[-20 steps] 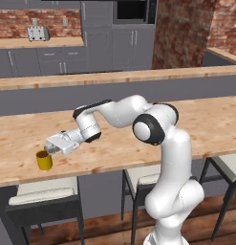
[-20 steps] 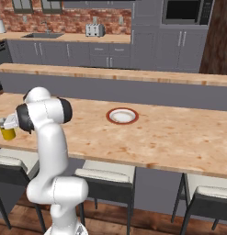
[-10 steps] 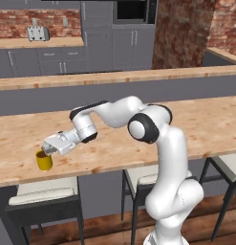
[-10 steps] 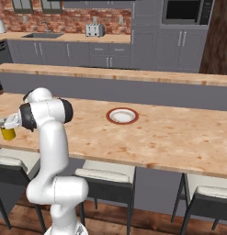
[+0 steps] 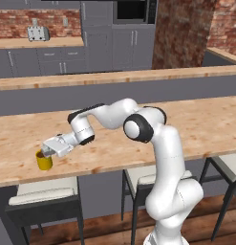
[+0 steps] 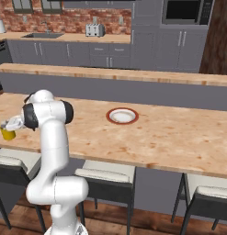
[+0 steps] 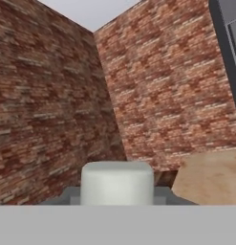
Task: Pick up the marshmallow and place it in the cup of hot chocolate on the dining counter.
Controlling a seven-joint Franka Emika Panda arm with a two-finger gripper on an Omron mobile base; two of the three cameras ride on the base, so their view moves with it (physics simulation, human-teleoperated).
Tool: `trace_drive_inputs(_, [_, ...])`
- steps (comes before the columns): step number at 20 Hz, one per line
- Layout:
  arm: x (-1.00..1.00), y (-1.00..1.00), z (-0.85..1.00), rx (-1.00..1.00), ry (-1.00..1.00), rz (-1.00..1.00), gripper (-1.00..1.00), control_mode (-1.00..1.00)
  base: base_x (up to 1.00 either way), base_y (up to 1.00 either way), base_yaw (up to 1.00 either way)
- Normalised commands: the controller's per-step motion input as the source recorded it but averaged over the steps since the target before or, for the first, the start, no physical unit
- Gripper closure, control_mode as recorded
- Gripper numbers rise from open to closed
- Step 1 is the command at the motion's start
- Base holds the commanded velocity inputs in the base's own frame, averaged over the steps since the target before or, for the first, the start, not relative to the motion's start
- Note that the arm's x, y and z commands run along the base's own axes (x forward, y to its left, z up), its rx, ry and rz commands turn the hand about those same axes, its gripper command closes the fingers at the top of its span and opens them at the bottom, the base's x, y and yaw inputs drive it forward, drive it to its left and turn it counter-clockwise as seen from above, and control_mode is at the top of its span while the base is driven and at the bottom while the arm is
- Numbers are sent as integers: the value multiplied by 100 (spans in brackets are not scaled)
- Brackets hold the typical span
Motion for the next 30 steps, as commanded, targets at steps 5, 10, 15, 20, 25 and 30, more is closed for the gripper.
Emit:
trace_drive_inputs(5, [17, 23, -5, -2, 0, 0, 100, -100, 0, 0, 0])
trace_drive_inputs(10, [23, 17, 0, -3, 0, 0, 100, -100, 0, 0, 0])
trace_drive_inputs(15, [0, 0, 0, 0, 0, 0, 100, -100, 0, 0, 0])
trace_drive_inputs(20, [0, 0, 0, 0, -2, 0, 100, -100, 0, 0, 0])
trace_drive_inputs(25, [-3, 0, 0, 0, -6, 0, 100, -100, 0, 0, 0])
trace_drive_inputs(30, [7, 0, -2, 0, -3, 0, 100, -100, 0, 0, 0])
